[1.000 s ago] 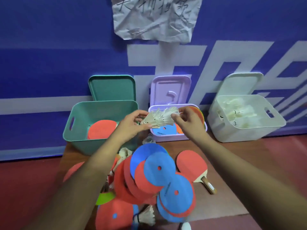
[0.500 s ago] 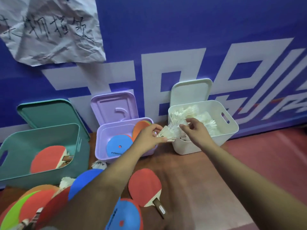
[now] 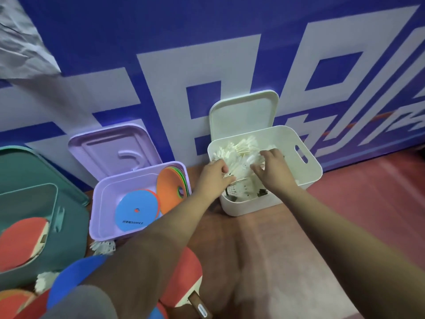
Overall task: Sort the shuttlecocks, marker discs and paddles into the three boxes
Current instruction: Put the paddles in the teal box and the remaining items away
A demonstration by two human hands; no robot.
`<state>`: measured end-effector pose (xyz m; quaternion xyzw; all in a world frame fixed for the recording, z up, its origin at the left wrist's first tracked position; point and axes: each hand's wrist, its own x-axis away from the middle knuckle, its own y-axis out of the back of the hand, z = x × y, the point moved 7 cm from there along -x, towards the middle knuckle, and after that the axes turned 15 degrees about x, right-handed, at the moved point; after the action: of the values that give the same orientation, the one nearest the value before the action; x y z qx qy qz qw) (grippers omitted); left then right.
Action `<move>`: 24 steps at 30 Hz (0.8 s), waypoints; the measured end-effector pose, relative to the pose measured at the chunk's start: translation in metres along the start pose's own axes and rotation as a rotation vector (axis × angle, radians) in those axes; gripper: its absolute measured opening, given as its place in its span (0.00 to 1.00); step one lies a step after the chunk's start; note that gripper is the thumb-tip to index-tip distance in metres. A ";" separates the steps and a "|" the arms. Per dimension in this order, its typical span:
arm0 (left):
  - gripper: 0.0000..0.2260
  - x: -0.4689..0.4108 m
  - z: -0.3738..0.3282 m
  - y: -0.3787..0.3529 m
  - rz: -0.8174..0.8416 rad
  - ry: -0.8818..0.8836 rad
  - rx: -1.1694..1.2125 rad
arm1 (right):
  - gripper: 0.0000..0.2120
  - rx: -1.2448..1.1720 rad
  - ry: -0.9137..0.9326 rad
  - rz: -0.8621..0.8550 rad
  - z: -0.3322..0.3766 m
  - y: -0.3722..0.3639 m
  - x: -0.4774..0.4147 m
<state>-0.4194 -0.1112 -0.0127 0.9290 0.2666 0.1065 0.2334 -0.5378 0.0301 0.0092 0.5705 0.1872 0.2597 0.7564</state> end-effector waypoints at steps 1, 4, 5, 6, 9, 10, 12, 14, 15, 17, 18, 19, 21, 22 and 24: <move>0.12 -0.004 0.002 -0.005 -0.001 0.000 -0.048 | 0.26 0.002 0.007 0.016 -0.002 -0.005 -0.003; 0.12 -0.014 0.005 -0.016 0.018 -0.024 -0.207 | 0.22 0.060 0.057 0.048 -0.004 -0.024 -0.012; 0.11 -0.017 0.004 -0.018 0.039 -0.035 -0.264 | 0.19 0.090 0.073 0.063 -0.004 -0.029 -0.014; 0.10 -0.019 0.003 -0.020 0.063 -0.049 -0.308 | 0.18 0.108 0.062 0.082 -0.006 -0.033 -0.016; 0.03 -0.019 -0.002 -0.013 0.084 -0.074 -0.285 | 0.21 0.116 -0.006 0.060 -0.009 -0.030 -0.014; 0.01 -0.015 -0.005 -0.004 0.058 -0.090 -0.241 | 0.22 0.111 -0.004 0.026 -0.005 -0.024 -0.010; 0.03 0.000 -0.004 0.018 0.004 -0.086 -0.126 | 0.22 0.064 0.038 -0.046 0.009 -0.008 0.003; 0.03 0.024 0.004 0.046 -0.051 -0.063 -0.029 | 0.19 -0.022 0.116 -0.100 0.032 0.006 0.023; 0.03 0.038 0.011 0.061 -0.085 -0.051 0.000 | 0.18 -0.075 0.155 -0.105 0.046 0.010 0.034; 0.04 0.067 0.034 0.089 -0.145 -0.006 0.037 | 0.15 -0.173 0.216 -0.070 0.074 0.014 0.059; 0.04 0.084 0.047 0.102 -0.167 0.032 0.044 | 0.15 -0.204 0.246 -0.048 0.090 0.012 0.073; 0.04 0.104 0.063 0.115 -0.196 0.072 0.052 | 0.14 -0.221 0.285 -0.035 0.107 0.009 0.090; 0.04 0.139 0.089 0.131 -0.246 0.133 0.085 | 0.11 -0.255 0.342 -0.021 0.132 -0.004 0.117; 0.05 0.161 0.104 0.141 -0.277 0.164 0.092 | 0.11 -0.269 0.366 -0.001 0.146 -0.014 0.132; 0.07 0.205 0.135 0.154 -0.326 0.241 0.098 | 0.12 -0.277 0.380 0.069 0.167 -0.045 0.158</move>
<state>-0.1356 -0.1659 -0.0393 0.8644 0.4442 0.1646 0.1684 -0.3069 -0.0117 0.0146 0.4081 0.2690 0.4112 0.7694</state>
